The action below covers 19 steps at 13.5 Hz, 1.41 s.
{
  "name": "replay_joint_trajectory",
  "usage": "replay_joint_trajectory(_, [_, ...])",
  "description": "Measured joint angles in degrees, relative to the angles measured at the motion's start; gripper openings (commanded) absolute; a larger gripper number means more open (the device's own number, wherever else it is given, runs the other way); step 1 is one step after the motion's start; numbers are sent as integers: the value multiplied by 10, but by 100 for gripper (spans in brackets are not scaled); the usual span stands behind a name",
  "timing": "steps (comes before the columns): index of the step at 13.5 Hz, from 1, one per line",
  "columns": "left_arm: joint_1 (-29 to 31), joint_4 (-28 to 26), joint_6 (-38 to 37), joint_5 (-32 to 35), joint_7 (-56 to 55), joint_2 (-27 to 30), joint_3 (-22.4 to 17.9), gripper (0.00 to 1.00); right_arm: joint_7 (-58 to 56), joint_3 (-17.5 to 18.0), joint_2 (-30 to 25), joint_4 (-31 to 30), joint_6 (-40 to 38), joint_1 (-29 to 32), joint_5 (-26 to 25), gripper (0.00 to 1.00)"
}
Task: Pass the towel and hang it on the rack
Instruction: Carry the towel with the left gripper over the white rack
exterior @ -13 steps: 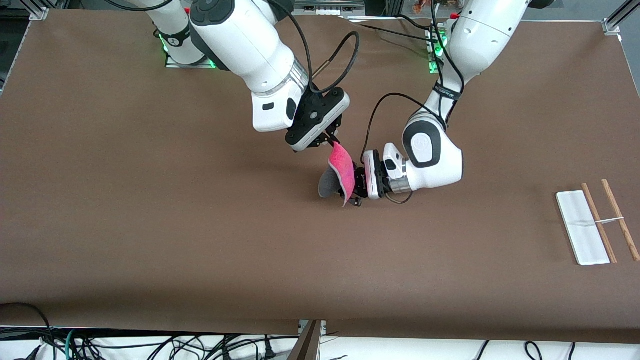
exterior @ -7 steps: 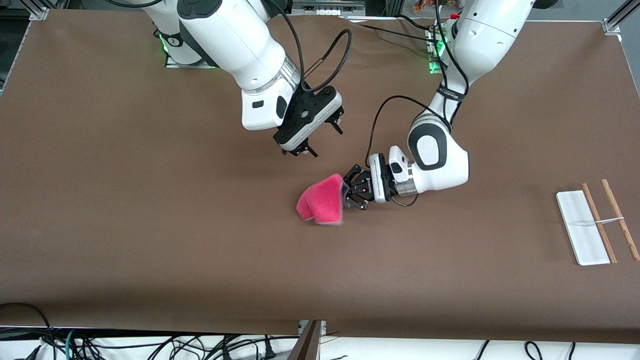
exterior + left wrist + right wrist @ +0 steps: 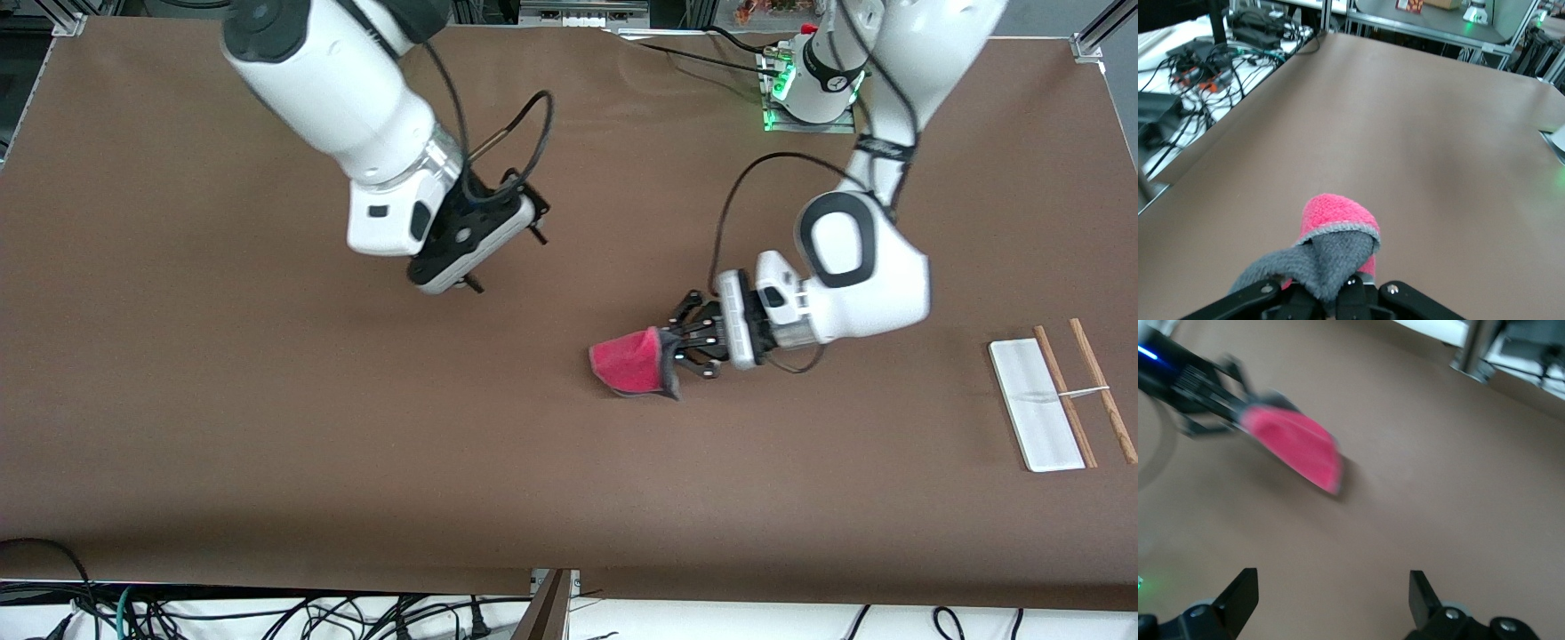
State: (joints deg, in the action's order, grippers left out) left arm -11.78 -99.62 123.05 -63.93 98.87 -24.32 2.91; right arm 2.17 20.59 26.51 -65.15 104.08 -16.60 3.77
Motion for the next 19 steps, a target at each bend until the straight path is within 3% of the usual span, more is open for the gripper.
replay_joint_trajectory(6, [180, -11, -143, 219, -17, 55, -3, 0, -1, -19, -8, 1, -119, 101, -2, 100])
replay_joint_trajectory(10, [273, 16, -186, 342, 28, 58, -4, 0, -2, -79, -55, 8, -196, 163, -23, 100])
replay_joint_trajectory(14, [346, 77, -231, 396, 122, 24, -5, 0, -7, -159, -106, -31, -231, 210, -54, 100])
replay_joint_trajectory(19, [421, 220, -304, 402, 202, -92, -7, 0, -15, -153, -141, -66, -261, 208, -104, 100])
